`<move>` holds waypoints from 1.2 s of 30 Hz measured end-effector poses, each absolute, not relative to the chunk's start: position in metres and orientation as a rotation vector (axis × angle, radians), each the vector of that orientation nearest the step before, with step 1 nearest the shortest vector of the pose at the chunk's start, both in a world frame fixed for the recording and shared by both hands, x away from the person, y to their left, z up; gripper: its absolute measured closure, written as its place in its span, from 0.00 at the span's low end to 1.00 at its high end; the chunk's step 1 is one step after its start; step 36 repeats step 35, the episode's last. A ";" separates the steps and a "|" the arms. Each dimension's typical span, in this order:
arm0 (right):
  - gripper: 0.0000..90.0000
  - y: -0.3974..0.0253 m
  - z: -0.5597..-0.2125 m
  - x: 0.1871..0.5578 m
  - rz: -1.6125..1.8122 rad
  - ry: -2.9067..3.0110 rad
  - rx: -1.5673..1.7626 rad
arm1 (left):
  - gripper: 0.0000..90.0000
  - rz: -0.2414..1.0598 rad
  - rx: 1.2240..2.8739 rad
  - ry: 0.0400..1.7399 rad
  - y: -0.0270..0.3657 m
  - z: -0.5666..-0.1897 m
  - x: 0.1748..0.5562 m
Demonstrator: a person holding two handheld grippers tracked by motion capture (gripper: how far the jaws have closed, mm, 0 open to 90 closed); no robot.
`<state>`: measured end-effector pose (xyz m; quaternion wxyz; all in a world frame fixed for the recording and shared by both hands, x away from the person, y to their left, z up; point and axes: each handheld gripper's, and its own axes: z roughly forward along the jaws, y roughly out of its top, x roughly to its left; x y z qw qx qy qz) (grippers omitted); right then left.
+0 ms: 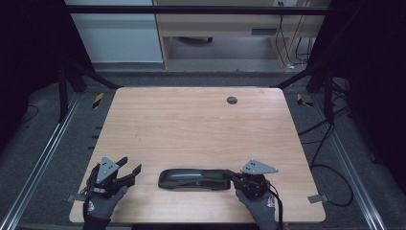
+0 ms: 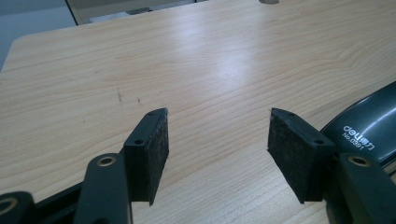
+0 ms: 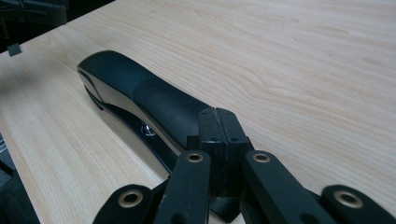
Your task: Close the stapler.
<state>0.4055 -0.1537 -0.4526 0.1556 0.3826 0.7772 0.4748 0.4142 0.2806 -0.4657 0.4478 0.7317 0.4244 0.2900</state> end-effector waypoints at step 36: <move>0.44 -0.270 -0.489 0.434 1.024 1.933 1.443 | 0.31 0.663 1.922 1.150 0.297 -0.493 0.427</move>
